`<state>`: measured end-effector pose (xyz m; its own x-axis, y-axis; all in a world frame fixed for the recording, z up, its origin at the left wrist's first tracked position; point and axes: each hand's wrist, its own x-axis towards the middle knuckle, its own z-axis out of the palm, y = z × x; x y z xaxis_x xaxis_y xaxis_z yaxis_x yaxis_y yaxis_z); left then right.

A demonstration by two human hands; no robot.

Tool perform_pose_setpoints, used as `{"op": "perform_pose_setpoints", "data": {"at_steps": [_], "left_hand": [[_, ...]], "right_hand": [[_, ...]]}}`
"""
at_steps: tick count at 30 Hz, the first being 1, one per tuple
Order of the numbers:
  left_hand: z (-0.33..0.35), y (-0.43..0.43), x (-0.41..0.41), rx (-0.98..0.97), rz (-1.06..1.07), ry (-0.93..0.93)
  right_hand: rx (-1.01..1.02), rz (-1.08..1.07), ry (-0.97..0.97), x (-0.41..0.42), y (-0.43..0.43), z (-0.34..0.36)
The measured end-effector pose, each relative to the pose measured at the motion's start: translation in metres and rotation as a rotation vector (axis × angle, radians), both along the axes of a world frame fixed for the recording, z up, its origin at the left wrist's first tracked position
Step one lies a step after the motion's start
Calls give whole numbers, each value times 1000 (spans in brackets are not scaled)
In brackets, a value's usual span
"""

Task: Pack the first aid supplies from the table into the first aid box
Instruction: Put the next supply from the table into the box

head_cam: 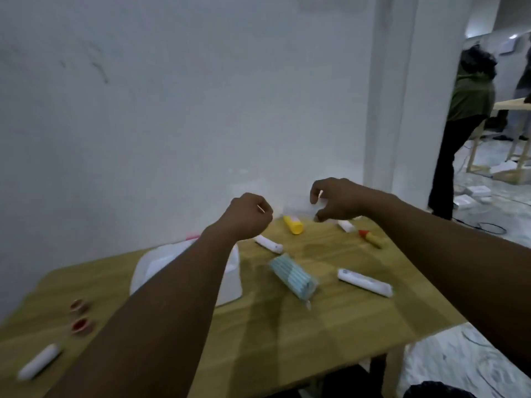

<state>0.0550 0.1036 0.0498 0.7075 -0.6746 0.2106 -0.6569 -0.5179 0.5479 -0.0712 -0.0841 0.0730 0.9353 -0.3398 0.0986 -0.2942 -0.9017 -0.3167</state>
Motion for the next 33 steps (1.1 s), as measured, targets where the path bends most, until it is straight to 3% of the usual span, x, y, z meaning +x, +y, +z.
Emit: {"op": "perform_pose_setpoints", "data": {"at_steps": [7,11,14,19,25,33], "left_hand": [[-15,147,46,-1,311,-12],[-33,183,58,22,408,-29],[-43,193,66,32,435,-33],[-57,197,71,36,432,-12],[-68,200,73,5,427,-14],[-70,198,75,-6,433,-37]], "right_hand": [[-146,321,88,83,122,-7],[-339,381,165,112,158,-27],[-368,382,172,130,171,-44],[-205,387,178,146,178,-68],[-92,245,-30,142,180,-88],[195,116,-25,148,194,-77]]}}
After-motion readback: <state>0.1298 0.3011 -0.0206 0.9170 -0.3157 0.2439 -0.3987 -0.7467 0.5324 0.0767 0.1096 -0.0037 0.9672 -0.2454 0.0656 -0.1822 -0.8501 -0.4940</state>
